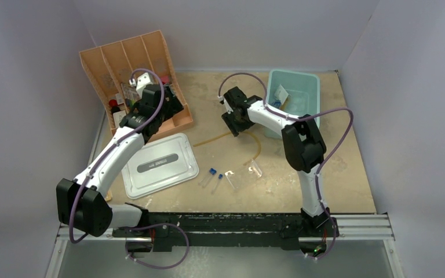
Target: Organize the chemistry lab equipment
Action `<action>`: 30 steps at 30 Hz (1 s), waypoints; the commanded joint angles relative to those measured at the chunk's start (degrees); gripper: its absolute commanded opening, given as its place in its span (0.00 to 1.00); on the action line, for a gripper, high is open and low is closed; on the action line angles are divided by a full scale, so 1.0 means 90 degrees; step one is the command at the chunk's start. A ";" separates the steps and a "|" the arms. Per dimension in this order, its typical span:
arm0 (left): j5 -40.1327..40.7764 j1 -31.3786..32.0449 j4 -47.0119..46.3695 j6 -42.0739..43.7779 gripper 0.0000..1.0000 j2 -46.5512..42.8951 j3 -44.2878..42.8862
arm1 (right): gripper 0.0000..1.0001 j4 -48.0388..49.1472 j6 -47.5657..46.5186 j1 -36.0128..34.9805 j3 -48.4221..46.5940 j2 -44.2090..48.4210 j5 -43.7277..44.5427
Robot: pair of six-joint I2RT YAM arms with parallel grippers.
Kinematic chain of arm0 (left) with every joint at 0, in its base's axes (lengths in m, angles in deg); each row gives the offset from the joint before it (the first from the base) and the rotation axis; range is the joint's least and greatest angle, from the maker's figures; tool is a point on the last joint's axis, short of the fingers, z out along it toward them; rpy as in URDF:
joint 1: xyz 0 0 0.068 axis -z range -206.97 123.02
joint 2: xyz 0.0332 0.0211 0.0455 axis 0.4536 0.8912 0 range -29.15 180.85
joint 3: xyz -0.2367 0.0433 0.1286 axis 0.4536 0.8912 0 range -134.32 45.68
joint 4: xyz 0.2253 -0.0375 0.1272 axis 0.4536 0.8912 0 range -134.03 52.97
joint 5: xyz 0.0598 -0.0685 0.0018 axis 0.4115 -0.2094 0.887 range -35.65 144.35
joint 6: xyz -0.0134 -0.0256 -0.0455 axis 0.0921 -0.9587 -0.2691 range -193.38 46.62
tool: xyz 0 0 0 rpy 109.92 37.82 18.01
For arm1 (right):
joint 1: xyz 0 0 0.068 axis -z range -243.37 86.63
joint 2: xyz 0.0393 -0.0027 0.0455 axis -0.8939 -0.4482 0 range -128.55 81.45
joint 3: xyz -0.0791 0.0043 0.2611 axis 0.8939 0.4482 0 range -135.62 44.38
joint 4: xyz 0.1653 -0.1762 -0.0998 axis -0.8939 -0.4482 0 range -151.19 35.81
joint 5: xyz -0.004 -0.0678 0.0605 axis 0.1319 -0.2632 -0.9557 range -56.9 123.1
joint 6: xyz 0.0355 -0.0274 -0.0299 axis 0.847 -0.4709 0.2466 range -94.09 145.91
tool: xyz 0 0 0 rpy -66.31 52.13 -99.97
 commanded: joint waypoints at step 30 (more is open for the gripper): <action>-0.0493 -0.0029 -0.0347 -0.0131 0.81 -0.0173 0.0111 | 0.00 0.0064 -0.1512 0.0454 -0.0254 -0.0227 -0.0879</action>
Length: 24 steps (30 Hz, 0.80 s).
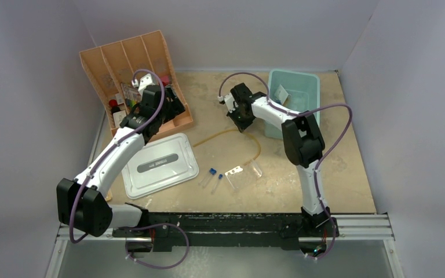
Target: Organize the chemistry lab equipment
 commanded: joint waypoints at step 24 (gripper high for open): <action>0.0147 -0.0029 -0.0498 -0.0171 0.81 -0.0221 0.0045 | 0.00 0.1696 0.0932 0.0388 0.0033 0.4142 0.1233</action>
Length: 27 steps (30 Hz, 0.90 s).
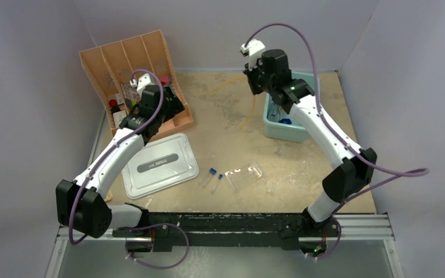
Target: Organize the chemistry lab equipment
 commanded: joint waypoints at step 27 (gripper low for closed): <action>-0.0362 -0.0029 -0.0590 -0.0107 0.80 0.0177 -0.0164 | 0.00 0.0698 0.1599 0.2255 0.2397 0.1690 0.2207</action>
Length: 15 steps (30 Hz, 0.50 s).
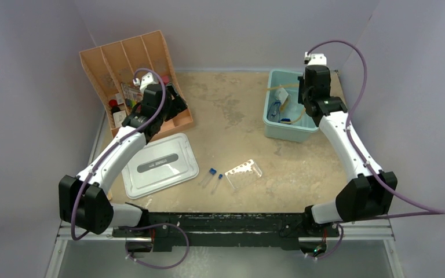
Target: Organize the chemistry lab equipment
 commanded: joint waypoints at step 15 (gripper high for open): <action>-0.0041 -0.0029 -0.0182 -0.0051 0.80 -0.0063 -0.0128 | 0.00 -0.0672 0.1170 0.0386 -0.0040 -0.1067 0.2048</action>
